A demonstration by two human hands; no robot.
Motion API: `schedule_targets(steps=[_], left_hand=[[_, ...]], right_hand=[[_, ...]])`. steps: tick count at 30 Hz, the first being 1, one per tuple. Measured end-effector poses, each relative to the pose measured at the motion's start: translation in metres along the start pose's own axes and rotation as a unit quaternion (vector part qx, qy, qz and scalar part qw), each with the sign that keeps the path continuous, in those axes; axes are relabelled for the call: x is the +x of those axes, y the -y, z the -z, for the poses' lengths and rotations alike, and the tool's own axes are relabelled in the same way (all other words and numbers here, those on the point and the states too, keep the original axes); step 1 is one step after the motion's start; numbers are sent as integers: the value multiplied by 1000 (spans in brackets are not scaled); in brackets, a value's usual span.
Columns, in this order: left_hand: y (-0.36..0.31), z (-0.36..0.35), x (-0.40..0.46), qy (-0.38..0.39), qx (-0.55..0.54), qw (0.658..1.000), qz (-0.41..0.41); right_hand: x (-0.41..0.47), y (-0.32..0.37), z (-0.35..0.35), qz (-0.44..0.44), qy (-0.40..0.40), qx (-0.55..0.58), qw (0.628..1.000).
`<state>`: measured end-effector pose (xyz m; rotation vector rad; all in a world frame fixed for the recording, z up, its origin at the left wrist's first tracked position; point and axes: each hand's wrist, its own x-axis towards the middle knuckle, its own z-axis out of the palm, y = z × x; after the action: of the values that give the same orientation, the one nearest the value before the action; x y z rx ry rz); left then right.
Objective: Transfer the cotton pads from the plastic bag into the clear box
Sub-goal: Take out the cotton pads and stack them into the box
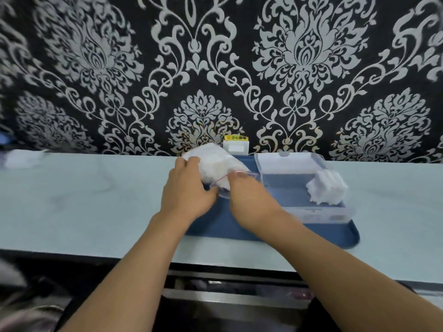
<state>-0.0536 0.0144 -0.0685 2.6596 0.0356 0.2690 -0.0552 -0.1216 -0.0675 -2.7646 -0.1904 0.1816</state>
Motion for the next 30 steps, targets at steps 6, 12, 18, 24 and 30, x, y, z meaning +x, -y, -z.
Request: schedule_targets(steps=[6, 12, 18, 24, 30], left_hand=[[-7, -4, 9, -13, -43, 999, 3], [-5, -4, 18, 28, -175, 983, 55], [-4, -4, 23, 45, -218, 973, 60], [4, -7, 27, 12, -166, 984, 57], [14, -10, 34, 0, -146, 989, 32]], right_hand=[[13, -8, -10, 25, -102, 18, 994], [25, -12, -4, 25, -138, 23, 990], [32, -5, -8, 0, -128, 34, 991], [22, -4, -5, 8, -130, 32, 991], [23, -5, -8, 19, -124, -20, 992]])
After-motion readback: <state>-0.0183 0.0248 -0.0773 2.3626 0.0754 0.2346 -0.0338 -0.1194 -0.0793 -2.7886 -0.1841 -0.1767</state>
